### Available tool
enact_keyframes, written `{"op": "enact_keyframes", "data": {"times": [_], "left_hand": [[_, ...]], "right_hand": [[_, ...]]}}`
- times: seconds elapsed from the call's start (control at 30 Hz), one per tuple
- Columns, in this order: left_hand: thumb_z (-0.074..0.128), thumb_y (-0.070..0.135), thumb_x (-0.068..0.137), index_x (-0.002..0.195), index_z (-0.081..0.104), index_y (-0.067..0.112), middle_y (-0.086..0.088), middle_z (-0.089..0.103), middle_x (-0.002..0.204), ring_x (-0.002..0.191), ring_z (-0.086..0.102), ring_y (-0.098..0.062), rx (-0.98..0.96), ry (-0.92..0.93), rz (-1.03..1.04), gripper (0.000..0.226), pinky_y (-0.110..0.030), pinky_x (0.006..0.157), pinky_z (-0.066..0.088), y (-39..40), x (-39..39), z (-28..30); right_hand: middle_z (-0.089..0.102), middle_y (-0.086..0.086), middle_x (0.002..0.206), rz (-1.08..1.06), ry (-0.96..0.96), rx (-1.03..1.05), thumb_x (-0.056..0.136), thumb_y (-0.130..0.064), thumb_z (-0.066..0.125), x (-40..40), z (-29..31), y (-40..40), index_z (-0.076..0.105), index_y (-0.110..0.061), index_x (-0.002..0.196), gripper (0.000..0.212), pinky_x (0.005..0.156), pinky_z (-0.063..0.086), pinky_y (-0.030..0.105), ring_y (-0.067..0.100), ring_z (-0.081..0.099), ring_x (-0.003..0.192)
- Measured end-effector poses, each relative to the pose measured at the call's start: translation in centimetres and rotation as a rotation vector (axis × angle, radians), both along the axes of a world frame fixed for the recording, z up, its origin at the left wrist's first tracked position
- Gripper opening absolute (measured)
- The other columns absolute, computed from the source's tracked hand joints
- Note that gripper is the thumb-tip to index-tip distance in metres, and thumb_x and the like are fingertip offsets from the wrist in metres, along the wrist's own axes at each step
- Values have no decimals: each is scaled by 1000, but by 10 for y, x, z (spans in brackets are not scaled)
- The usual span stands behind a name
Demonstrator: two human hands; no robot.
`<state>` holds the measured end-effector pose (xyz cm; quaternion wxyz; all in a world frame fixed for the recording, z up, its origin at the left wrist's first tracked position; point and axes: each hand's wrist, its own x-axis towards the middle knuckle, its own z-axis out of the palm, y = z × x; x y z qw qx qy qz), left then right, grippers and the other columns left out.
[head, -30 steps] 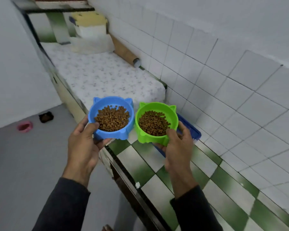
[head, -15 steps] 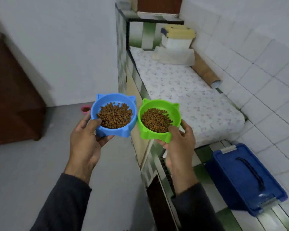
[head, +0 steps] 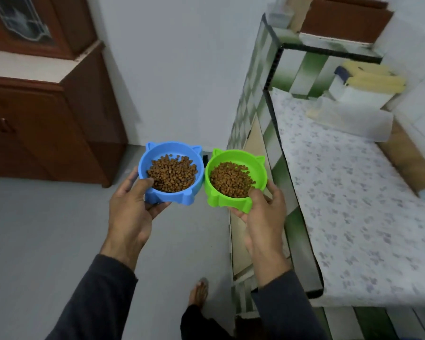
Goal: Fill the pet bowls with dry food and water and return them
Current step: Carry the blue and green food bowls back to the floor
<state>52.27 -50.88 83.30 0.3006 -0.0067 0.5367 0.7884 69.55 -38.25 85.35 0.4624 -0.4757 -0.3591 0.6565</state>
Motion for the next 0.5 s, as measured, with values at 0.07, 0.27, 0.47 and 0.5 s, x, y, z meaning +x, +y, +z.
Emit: {"op": "enact_keyframes", "data": {"times": [0.07, 0.27, 0.47, 0.5], "left_hand": [[61, 10, 97, 134, 67, 29, 9, 79, 102, 91, 76, -24, -1, 7, 28, 42, -41, 75, 64, 14, -21, 0], [60, 9, 96, 133, 69, 30, 6, 77, 115, 94, 77, -24, -9, 12, 97, 43, -41, 72, 63, 67, -86, -1], [59, 8, 96, 137, 65, 30, -2, 68, 136, 111, 72, -32, -9, -4, 130, 48, -45, 82, 63, 123, -138, -10], [59, 7, 96, 138, 65, 30, -2, 68, 136, 113, 72, -34, -12, -4, 132, 48, -46, 83, 63, 132, -146, -11]], "right_hand": [[67, 15, 115, 32, 17, -18, 92, -3, 58, -26, -3, 20, 59, -24, 129, 43, 60, 61, 43, 32, 70, 103], [66, 16, 118, 74, 22, -36, 92, -1, 57, -101, -8, 85, 61, -23, 127, 41, 62, 62, 49, 34, 69, 105], [64, 14, 122, 112, 2, -47, 92, 0, 57, -159, -14, 145, 60, -24, 125, 41, 64, 62, 53, 32, 69, 107], [64, 15, 122, 115, -4, -53, 92, 0, 57, -168, -16, 153, 60, -24, 126, 42, 65, 62, 54, 32, 69, 107]]}}
